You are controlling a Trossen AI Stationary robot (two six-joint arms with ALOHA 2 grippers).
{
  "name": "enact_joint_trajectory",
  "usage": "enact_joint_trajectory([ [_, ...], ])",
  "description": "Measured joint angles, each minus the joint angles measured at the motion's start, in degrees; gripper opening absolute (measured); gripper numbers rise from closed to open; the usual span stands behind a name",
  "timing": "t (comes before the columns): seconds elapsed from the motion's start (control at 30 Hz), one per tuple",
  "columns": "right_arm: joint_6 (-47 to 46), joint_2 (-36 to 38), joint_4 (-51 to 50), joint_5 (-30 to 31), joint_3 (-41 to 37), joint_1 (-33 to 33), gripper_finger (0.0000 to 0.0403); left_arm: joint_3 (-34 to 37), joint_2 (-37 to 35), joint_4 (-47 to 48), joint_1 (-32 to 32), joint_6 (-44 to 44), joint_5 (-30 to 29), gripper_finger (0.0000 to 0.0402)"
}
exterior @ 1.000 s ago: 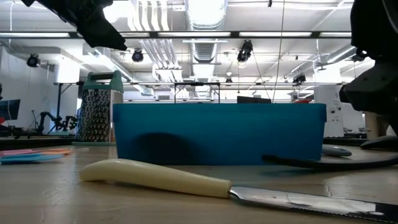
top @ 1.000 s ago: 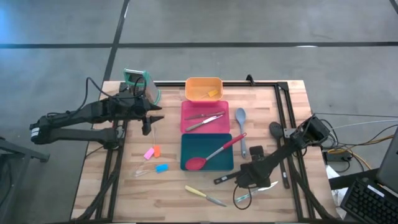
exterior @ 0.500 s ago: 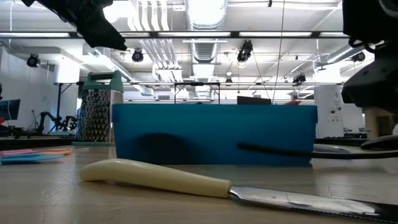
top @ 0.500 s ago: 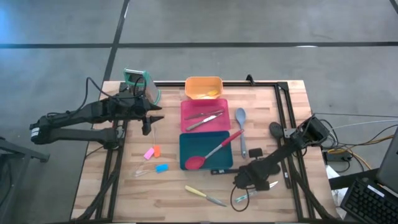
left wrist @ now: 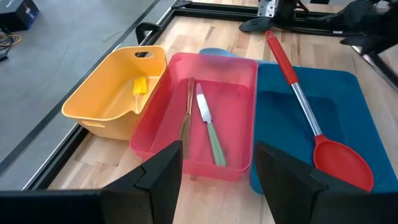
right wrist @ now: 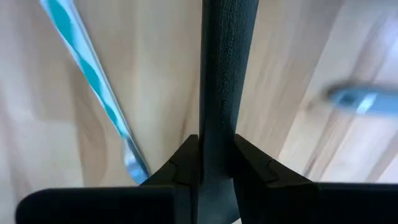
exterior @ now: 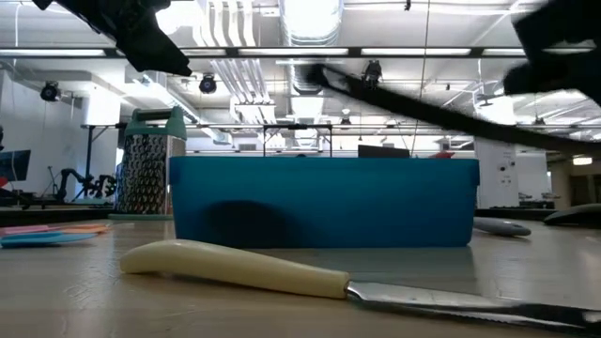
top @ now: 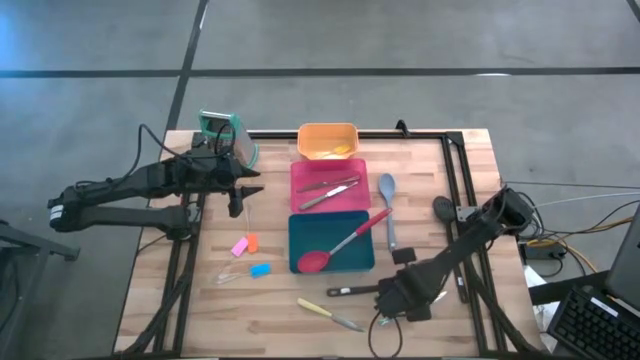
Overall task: Pick & Place Kitchen Items
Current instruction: Put the black spoon into the blue bin
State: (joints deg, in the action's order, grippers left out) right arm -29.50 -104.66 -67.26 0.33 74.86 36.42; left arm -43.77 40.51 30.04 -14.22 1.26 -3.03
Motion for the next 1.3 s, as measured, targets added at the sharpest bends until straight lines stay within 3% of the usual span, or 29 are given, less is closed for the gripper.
enact_joint_trajectory([
  [0.4,1.6,0.9,1.4,12.3,13.0,0.4,0.0052,0.0,0.0,0.0,0.0,0.0,0.0,0.0202],
  [0.7,10.9,8.9,19.7,21.2,11.2,2.6,0.0052,0.0,0.3,0.0,0.0,0.0,0.0,0.0202],
  [0.83,19.3,13.8,31.9,26.4,6.2,3.8,0.0052,0.0,0.9,0.0,0.0,0.0,0.0,0.0202],
  [1.17,37.7,24.3,69.5,27.1,-16.1,3.4,0.0052,0.0,4.6,-2.7,0.0,-0.8,0.1,0.0202],
  [1.3,45.6,27.2,84.6,31.1,-24.4,3.3,0.0052,0.0,7.1,-6.3,0.1,-0.8,0.4,0.0202],
])
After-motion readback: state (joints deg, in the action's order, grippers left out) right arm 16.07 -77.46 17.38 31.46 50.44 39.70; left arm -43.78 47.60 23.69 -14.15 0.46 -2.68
